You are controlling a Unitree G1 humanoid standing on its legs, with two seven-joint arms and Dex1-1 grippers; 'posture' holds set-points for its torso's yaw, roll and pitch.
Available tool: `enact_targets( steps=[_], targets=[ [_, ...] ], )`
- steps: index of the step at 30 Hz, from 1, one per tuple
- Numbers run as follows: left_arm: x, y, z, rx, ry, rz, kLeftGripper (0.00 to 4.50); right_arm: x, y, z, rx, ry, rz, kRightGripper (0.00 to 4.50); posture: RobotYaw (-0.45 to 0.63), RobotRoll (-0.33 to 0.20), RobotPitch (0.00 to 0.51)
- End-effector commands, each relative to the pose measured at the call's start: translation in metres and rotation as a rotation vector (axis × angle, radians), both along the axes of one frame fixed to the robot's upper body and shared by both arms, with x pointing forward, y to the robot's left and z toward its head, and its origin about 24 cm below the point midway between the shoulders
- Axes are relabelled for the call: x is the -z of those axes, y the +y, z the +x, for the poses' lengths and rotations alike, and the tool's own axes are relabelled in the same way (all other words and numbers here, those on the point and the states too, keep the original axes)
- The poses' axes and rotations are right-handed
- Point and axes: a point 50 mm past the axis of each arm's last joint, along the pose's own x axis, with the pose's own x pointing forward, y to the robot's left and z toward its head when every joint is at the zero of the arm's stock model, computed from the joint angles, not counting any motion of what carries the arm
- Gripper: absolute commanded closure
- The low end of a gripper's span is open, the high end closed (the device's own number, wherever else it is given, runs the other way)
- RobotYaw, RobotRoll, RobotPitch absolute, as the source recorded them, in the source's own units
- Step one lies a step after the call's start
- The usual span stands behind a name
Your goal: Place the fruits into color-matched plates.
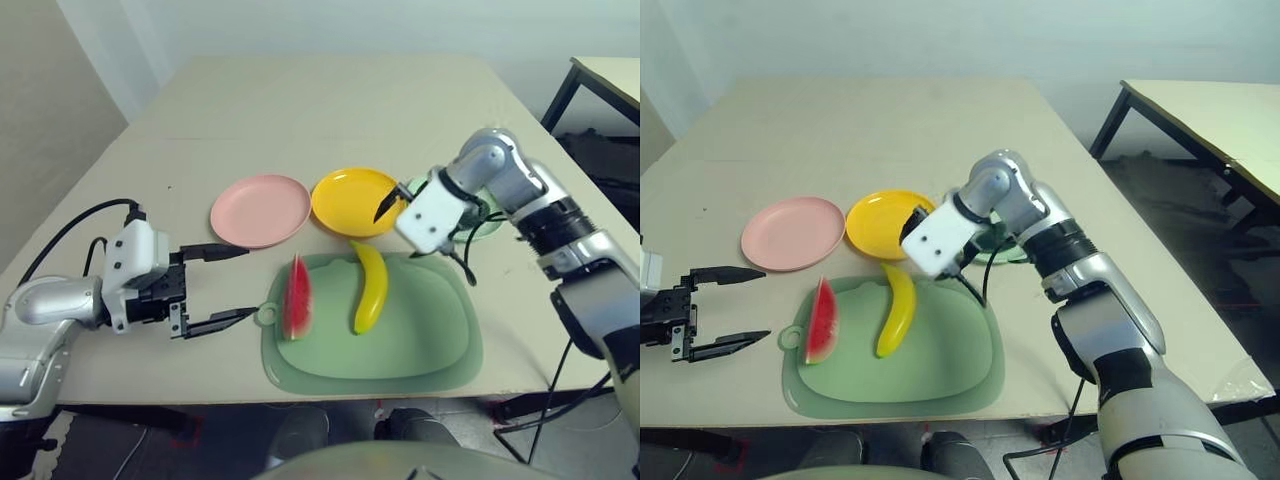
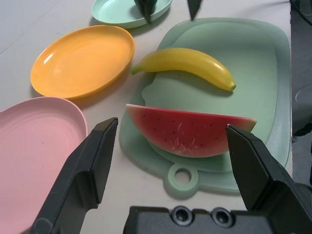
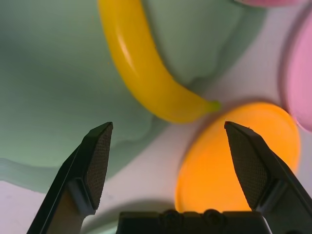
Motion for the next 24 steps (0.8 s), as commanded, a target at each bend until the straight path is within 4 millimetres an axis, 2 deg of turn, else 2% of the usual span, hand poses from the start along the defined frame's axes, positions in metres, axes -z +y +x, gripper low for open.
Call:
enact_targets(
  steps=[1, 18, 24],
  targets=[
    [-0.004, 0.003, 0.000, -0.009, -0.009, 0.019, 0.00, 0.012, 0.008, -0.005, -0.031, 0.021, -0.046, 0.01, 0.20, 0.000, 0.000],
    [-0.005, -0.001, 0.003, -0.011, -0.020, 0.011, 0.00, 0.037, 0.030, -0.009, -0.043, 0.061, -0.080, 0.01, 0.21, 0.000, 0.000],
    [-0.005, -0.001, 0.002, -0.011, -0.021, 0.009, 0.00, 0.048, 0.025, -0.013, -0.024, 0.101, -0.121, 0.01, 0.21, 0.000, 0.000]
  ],
)
